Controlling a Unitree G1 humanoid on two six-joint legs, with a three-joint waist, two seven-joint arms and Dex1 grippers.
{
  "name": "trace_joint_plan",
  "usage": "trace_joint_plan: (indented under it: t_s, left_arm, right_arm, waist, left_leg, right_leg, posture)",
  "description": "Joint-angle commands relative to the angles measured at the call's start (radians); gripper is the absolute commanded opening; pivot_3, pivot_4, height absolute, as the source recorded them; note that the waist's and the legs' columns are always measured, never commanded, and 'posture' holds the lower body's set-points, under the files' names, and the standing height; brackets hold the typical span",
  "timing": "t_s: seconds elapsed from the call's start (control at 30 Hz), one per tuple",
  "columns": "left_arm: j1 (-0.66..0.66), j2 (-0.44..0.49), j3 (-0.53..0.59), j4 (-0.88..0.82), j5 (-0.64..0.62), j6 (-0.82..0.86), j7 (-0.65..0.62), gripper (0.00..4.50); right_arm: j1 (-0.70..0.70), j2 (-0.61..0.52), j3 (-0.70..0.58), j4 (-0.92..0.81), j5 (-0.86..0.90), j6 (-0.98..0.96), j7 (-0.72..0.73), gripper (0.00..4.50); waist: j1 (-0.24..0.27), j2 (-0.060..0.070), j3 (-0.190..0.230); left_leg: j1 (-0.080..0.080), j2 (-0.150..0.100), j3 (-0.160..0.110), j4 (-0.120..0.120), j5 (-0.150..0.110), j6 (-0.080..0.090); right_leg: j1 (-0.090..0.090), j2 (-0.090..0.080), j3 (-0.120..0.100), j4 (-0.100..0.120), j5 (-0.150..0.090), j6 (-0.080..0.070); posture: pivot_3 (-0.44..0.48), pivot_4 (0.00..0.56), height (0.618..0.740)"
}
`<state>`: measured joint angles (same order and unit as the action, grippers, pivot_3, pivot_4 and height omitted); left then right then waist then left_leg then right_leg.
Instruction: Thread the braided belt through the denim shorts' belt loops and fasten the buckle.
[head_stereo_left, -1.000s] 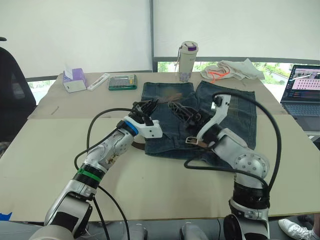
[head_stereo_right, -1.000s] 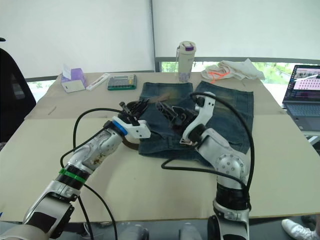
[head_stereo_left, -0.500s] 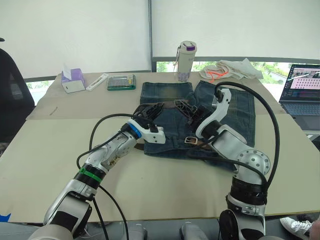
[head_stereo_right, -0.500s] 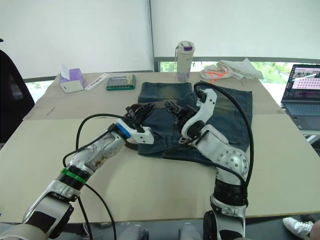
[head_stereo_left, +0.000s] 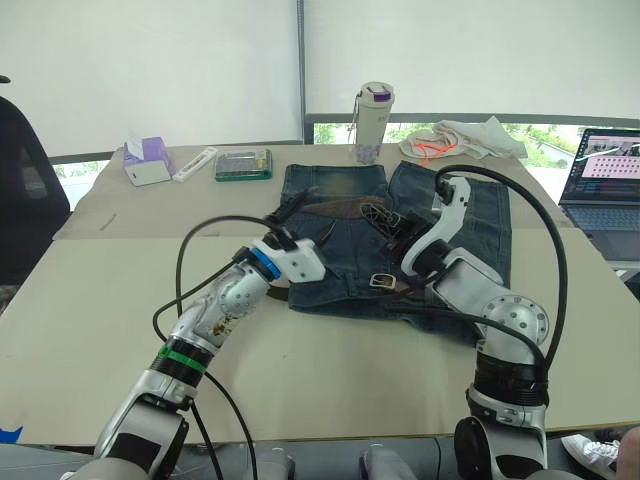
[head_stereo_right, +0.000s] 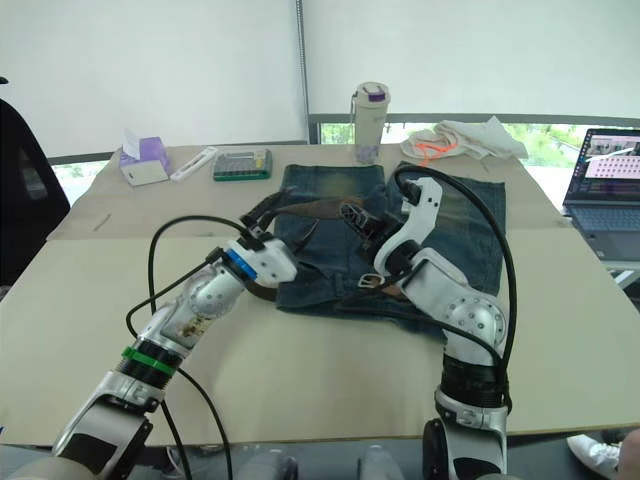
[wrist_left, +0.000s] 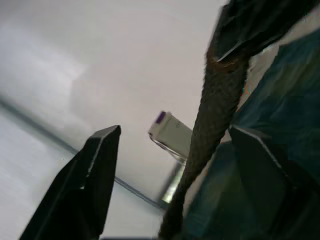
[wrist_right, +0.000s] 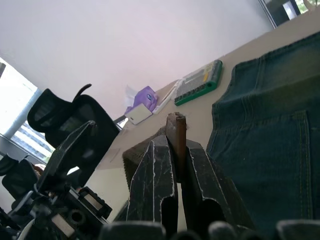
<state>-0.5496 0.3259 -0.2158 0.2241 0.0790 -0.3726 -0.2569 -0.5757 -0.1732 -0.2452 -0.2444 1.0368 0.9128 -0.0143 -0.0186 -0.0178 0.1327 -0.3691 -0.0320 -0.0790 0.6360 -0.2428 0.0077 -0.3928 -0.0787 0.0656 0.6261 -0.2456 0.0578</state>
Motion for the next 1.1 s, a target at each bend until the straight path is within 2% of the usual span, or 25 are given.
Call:
trace_joint_plan:
  t_s: [0.03, 0.17, 0.23, 0.4, 0.57, 0.83, 0.93, 1.1]
  left_arm:
    - [0.068, 0.0, 0.068, -0.16, -0.503, 0.327, -0.351, 4.37]
    - [0.102, 0.024, 0.127, -0.271, -0.762, 0.597, -0.489, 4.37]
    - [0.117, 0.028, 0.156, -0.32, -0.903, 0.752, -0.516, 4.37]
    - [0.113, -0.036, 0.235, -0.339, -1.191, 1.064, -0.383, 4.37]
    - [0.073, -0.149, 0.328, -0.247, -1.254, 1.136, -0.179, 4.37]
    - [0.046, -0.197, 0.4, -0.246, -1.311, 1.19, -0.148, 4.37]
    - [0.056, -0.205, 0.415, -0.258, -1.329, 1.199, -0.145, 3.58]
    - [0.069, -0.223, 0.412, -0.27, -1.307, 1.197, -0.146, 1.87]
  right_arm:
    - [0.005, -0.035, 0.006, 0.017, -0.05, -0.082, 0.119, 0.0]
    - [0.009, -0.042, 0.009, 0.043, -0.076, -0.12, 0.185, 0.0]
    - [0.012, -0.04, 0.014, 0.046, -0.085, -0.131, 0.214, 0.0]
    - [0.041, -0.034, 0.028, 0.011, -0.058, -0.135, 0.297, 0.0]
    - [0.086, -0.062, 0.041, -0.031, -0.046, -0.128, 0.381, 0.0]
    - [0.122, -0.089, 0.047, -0.053, -0.037, -0.112, 0.438, 0.0]
    - [0.133, -0.092, 0.055, -0.063, -0.034, -0.104, 0.445, 0.0]
    - [0.14, -0.092, 0.076, -0.066, -0.031, -0.097, 0.438, 0.0]
  waist:
    - [-0.009, 0.0, 0.0]
    - [-0.024, 0.001, 0.001]
    - [-0.027, 0.002, 0.001]
    - [-0.025, 0.002, 0.001]
    - [-0.017, 0.002, 0.001]
    - [-0.019, 0.002, 0.001]
    - [-0.018, 0.002, 0.001]
    - [-0.017, 0.002, 0.001]
  left_leg:
    - [0.0, 0.001, 0.0, 0.0, 0.0, 0.0]
    - [0.0, 0.0, 0.0, 0.0, 0.0, 0.001]
    - [0.0, 0.0, 0.0, 0.0, 0.0, 0.001]
    - [0.002, 0.0, -0.001, 0.0, 0.0, 0.001]
    - [0.001, -0.001, -0.001, 0.001, 0.0, 0.001]
    - [0.001, -0.002, -0.001, 0.001, 0.0, 0.001]
    - [0.001, -0.002, -0.001, 0.001, 0.0, 0.001]
    - [0.001, -0.002, -0.001, 0.001, 0.0, 0.001]
  right_leg:
    - [0.0, 0.001, 0.0, -0.001, 0.0, 0.0]
    - [0.0, 0.003, 0.0, -0.001, 0.0, 0.0]
    - [0.001, 0.003, 0.0, -0.001, 0.0, 0.0]
    - [0.002, 0.003, -0.001, -0.001, 0.0, 0.0]
    - [0.003, 0.002, -0.001, -0.002, 0.0, 0.0]
    - [0.003, 0.002, -0.001, -0.003, -0.001, 0.0]
    - [0.003, 0.002, -0.001, -0.003, -0.001, 0.0]
    - [0.003, 0.002, 0.0, -0.004, -0.001, 0.0]
  posture:
    - [0.0, 0.15, 0.74]
    - [0.0, 0.15, 0.74]
    - [0.0, 0.15, 0.74]
    - [0.0, 0.15, 0.74]
    - [0.0, 0.15, 0.74]
    - [0.0, 0.15, 0.74]
    - [0.0, 0.15, 0.74]
    - [0.0, 0.15, 0.74]
